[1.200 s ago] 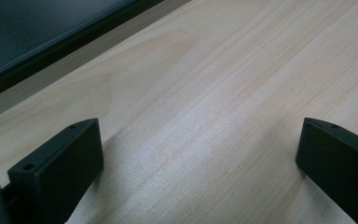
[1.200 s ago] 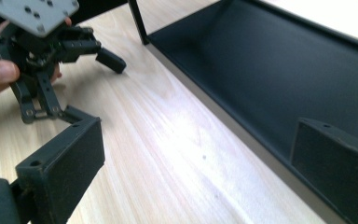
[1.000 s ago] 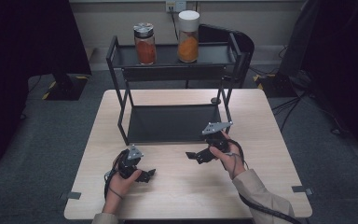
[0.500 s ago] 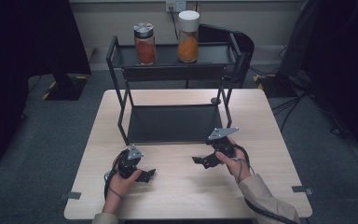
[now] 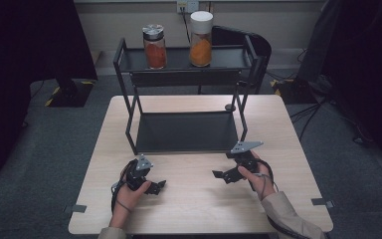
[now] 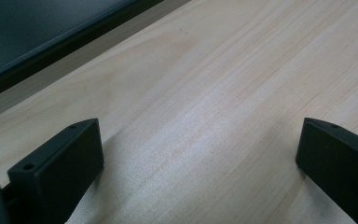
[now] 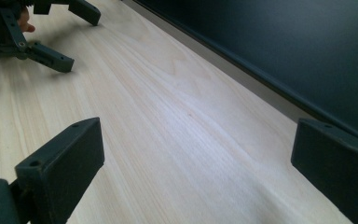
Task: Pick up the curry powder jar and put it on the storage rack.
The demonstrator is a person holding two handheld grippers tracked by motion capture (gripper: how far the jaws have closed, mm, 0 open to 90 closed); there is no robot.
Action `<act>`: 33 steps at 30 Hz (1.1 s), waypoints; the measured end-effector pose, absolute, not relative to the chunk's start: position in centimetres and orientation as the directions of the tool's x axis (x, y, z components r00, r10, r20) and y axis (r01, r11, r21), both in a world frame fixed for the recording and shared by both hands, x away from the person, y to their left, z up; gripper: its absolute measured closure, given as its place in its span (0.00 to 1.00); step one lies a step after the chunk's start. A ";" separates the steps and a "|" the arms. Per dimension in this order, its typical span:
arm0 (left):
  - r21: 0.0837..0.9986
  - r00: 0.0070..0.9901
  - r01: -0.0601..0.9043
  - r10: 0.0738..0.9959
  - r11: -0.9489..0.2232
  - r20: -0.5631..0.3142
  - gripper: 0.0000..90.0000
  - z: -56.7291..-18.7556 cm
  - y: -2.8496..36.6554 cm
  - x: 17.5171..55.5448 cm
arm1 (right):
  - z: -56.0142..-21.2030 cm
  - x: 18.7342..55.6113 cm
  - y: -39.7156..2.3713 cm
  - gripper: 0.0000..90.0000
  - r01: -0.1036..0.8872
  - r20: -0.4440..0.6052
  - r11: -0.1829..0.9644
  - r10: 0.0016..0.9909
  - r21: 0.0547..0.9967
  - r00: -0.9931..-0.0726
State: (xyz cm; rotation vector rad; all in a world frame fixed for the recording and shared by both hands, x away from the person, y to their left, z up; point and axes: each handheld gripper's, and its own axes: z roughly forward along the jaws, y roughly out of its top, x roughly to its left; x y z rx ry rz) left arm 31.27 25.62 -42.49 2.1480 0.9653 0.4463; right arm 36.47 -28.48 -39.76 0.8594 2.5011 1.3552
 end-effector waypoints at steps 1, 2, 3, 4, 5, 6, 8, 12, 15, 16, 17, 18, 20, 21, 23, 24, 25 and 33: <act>0.737 0.659 0.500 0.752 -0.454 0.017 0.00 -42.5 25.6 31.3 | -39.9 36.4 -28.6 0.02 0.407 0.120 0.420 0.561 0.812 -0.819; 0.738 0.658 0.500 0.753 -0.454 0.016 0.00 -42.5 25.6 31.3 | -40.0 36.3 -28.8 0.02 0.408 0.123 0.419 0.561 0.811 -0.819; 0.738 0.658 0.500 0.753 -0.454 0.016 0.00 -42.5 25.6 31.3 | -40.1 36.2 -29.0 0.02 0.411 0.125 0.417 0.562 0.810 -0.817; 0.738 0.658 0.500 0.753 -0.453 0.016 0.00 -42.5 25.6 31.3 | -40.3 36.1 -29.1 0.02 0.412 0.124 0.417 0.564 0.810 -0.816; 0.738 0.658 0.500 0.753 -0.453 0.016 0.00 -42.5 25.6 31.3 | -40.3 36.0 -29.2 0.02 0.411 0.121 0.420 0.566 0.809 -0.816; 0.738 0.658 0.500 0.753 -0.453 0.016 0.00 -42.5 25.6 31.3 | -40.4 35.9 -29.4 0.02 0.413 0.120 0.422 0.568 0.807 -0.814; 0.737 0.659 0.500 0.752 -0.454 0.017 0.00 -42.5 25.6 31.3 | -40.6 35.8 -29.7 0.02 0.416 0.122 0.422 0.569 0.805 -0.813; 0.737 0.659 0.500 0.752 -0.454 0.017 0.00 -42.5 25.6 31.3 | -40.8 35.4 -30.4 0.02 0.424 0.128 0.418 0.574 0.803 -0.809; 0.737 0.659 0.500 0.752 -0.454 0.017 0.00 -42.5 25.6 31.3 | -40.8 35.1 -30.7 0.02 0.414 0.111 0.432 0.573 0.801 -0.812; 0.738 0.658 0.500 0.753 -0.454 0.016 0.00 -42.5 25.6 31.3 | -40.9 35.0 -30.9 0.02 0.417 0.113 0.431 0.573 0.800 -0.811; 0.738 0.658 0.500 0.753 -0.453 0.016 0.00 -42.5 25.6 31.3 | -40.9 34.8 -31.0 0.02 0.418 0.110 0.433 0.577 0.799 -0.809; 0.738 0.658 0.500 0.753 -0.453 0.016 0.00 -42.5 25.6 31.3 | -41.0 34.7 -31.1 0.02 0.417 0.105 0.437 0.579 0.797 -0.809; 0.737 0.659 0.500 0.752 -0.454 0.017 0.00 -42.5 25.6 31.3 | -41.1 34.6 -31.4 0.02 0.419 0.107 0.438 0.579 0.795 -0.808; 0.737 0.658 0.500 0.753 -0.454 0.017 0.00 -42.5 25.6 31.3 | -41.1 34.5 -31.5 0.02 0.420 0.103 0.443 0.582 0.792 -0.807; 0.738 0.658 0.500 0.753 -0.454 0.016 0.00 -42.5 25.6 31.3 | -41.2 34.3 -31.9 0.02 0.421 0.100 0.446 0.583 0.790 -0.806; 0.737 0.658 0.500 0.753 -0.454 0.016 0.00 -42.5 25.6 31.3 | -41.3 34.3 -32.0 0.02 0.420 0.097 0.448 0.584 0.789 -0.806; 0.738 0.658 0.500 0.753 -0.454 0.016 0.00 -42.5 25.6 31.3 | -41.3 34.2 -32.2 0.02 0.419 0.093 0.452 0.584 0.788 -0.806; 0.737 0.658 0.500 0.753 -0.454 0.016 0.00 -42.5 25.6 31.3 | -41.5 33.7 -33.4 0.02 0.417 0.087 0.451 0.590 0.789 -0.802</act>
